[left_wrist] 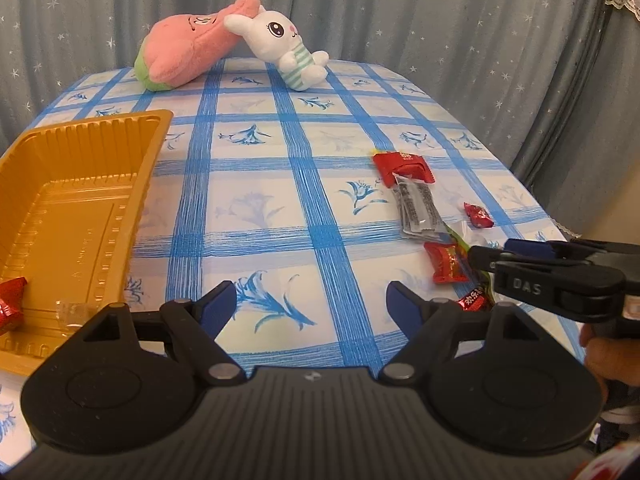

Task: Organize snacks
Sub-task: 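Grasp a red candy with the left gripper while the right gripper grasps the white wrapped snack, then carry both snacks over the orange tray and open the left gripper, then lower the white snack into the tray and open the right gripper, then move the right gripper toward the green-wrapped candy, then grasp the green-wrapped candy with the right gripper while the left gripper grasps a red candy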

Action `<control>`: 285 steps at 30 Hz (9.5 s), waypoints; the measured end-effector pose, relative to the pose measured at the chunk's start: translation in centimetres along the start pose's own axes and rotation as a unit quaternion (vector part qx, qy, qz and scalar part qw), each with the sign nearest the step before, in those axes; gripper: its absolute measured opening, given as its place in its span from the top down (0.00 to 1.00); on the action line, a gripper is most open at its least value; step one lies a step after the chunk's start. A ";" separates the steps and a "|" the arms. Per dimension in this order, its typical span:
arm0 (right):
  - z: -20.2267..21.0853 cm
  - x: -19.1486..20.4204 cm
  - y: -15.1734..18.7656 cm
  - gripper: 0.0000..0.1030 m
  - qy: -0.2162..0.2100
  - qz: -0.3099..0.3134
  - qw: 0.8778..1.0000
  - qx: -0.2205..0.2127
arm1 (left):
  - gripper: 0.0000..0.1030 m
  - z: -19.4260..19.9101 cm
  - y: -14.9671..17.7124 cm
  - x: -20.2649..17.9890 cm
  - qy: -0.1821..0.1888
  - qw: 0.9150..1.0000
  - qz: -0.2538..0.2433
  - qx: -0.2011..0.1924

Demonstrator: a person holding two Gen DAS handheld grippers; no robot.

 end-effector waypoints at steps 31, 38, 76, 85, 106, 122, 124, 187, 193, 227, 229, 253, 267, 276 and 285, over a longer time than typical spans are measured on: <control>4.0 -6.4 5.4 0.72 0.020 -0.105 0.994 0.007 | 0.53 -4.3 1.2 -11.2 0.110 0.968 -0.227 0.011; 3.7 -6.5 5.5 0.72 0.009 -0.112 0.994 0.008 | 0.58 -6.2 0.7 -12.0 0.103 0.966 -0.238 0.023; 13.1 7.6 4.0 0.72 -0.068 -0.013 0.996 -0.055 | 0.79 11.7 3.7 1.9 -0.032 0.998 -0.031 -0.046; 14.2 14.0 3.2 0.72 -0.098 0.034 0.993 -0.058 | 0.79 15.2 4.7 6.8 -0.052 0.997 0.006 -0.062; 12.6 21.3 1.5 0.72 -0.125 0.086 0.987 -0.050 | 0.79 16.0 5.1 12.7 -0.061 0.995 0.050 -0.068; 10.0 23.9 -0.5 0.72 -0.140 0.099 0.984 -0.040 | 0.79 14.0 4.1 15.2 -0.066 0.995 0.054 -0.060; 9.5 24.1 -0.9 0.72 -0.140 0.099 0.984 -0.038 | 0.79 13.6 3.8 15.8 -0.068 0.994 0.054 -0.059; 9.1 17.3 1.9 0.37 -0.127 0.003 0.992 -0.006 | 0.29 15.6 5.8 15.4 -0.061 0.992 0.090 -0.063; 11.3 14.7 3.2 0.37 -0.105 -0.013 0.994 -0.001 | 0.24 16.8 6.3 12.1 -0.050 0.994 0.072 -0.068; 15.9 -0.8 7.1 0.20 -0.028 -0.151 0.988 -0.025 | 0.12 14.5 4.7 -1.5 0.000 0.998 -0.013 -0.055; 15.6 -1.4 7.0 0.20 -0.025 -0.157 0.987 -0.027 | 0.12 13.9 4.5 -1.8 0.001 0.999 -0.015 -0.053; 3.6 -4.1 3.0 0.54 -0.021 -0.151 0.988 -0.021 | 0.12 3.5 0.2 -2.8 0.018 1.000 -0.005 -0.018; -1.9 -3.9 1.1 0.63 0.005 -0.124 0.992 -0.008 | 0.12 -1.0 -0.3 -2.4 0.022 1.000 0.005 0.003; -1.1 -3.5 1.2 0.78 0.032 -0.084 0.996 -0.015 | 0.13 -2.6 -0.7 -3.8 0.030 0.999 -0.010 0.006; 1.8 -5.8 1.8 0.78 0.033 -0.120 0.992 -0.028 | 0.25 -5.4 -1.5 -6.9 0.061 0.998 -0.027 0.009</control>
Point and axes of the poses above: each gripper's, at about its wrist camera, not at the fingertips, and z roughly against the way its jaws point, x to its left, y to its underside, the point moved 4 cm from there along -z, roughly the way its jaws point, and after that the axes turned 12 degrees about x, right-handed, at the moved point
